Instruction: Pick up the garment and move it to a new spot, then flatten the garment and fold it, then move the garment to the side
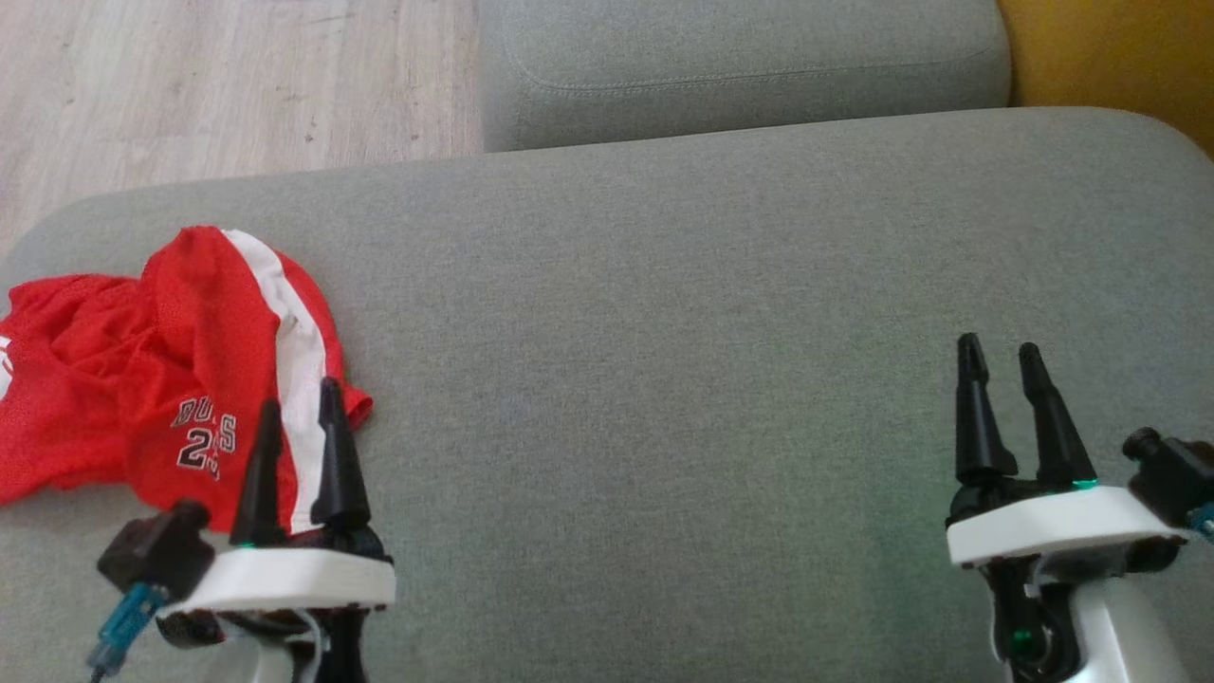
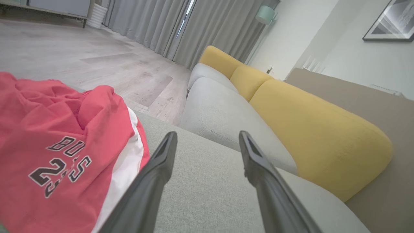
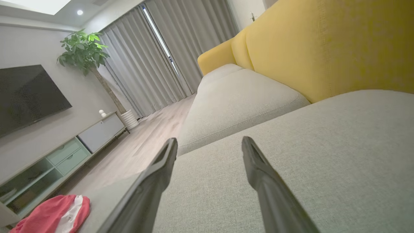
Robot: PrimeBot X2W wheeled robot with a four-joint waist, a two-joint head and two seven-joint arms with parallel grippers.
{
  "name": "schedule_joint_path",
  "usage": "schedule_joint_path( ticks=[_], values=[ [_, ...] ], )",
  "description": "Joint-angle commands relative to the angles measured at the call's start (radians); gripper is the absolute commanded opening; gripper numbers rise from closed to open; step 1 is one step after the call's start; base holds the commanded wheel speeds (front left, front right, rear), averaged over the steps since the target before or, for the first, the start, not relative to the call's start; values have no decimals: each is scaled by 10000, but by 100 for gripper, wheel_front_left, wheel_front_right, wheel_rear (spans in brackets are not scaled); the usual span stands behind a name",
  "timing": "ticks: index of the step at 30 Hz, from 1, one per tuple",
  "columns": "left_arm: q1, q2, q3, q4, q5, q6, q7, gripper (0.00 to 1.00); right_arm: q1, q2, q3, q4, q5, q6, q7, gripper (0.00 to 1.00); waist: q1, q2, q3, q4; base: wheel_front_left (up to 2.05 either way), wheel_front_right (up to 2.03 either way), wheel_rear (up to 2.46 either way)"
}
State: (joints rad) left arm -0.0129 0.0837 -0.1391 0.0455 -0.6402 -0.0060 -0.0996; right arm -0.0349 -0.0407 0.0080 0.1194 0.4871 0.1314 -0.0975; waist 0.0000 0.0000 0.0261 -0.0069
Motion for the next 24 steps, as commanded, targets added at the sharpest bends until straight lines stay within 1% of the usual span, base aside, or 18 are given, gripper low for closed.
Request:
schedule_joint_path(
  ticks=[1,12,13,18,24],
  values=[
    [-401,217,46,-439,352,98,-134,100,-304,-69,242,-423,-362,-4,-166,100,0,0,-2,-2,0,0,0],
    [-500,781,-979,-148,1764,693,-459,100,-241,-75,313,-467,-1913,-5,-489,100,0,0,-1,3,0,0,0],
    [-553,876,-1174,-153,2054,829,-519,100,-222,-76,332,-479,-2180,-5,-548,100,0,0,4,16,0,0,0],
    [-646,1164,-1647,-114,2824,1263,-668,100,-207,-78,443,-592,-2972,-6,-696,100,0,0,13,14,0,0,0],
    [-787,1551,-2329,-23,3755,1912,-846,100,-219,-81,647,-754,-3894,-6,-873,100,0,0,54,-40,0,0,0]
  ],
)
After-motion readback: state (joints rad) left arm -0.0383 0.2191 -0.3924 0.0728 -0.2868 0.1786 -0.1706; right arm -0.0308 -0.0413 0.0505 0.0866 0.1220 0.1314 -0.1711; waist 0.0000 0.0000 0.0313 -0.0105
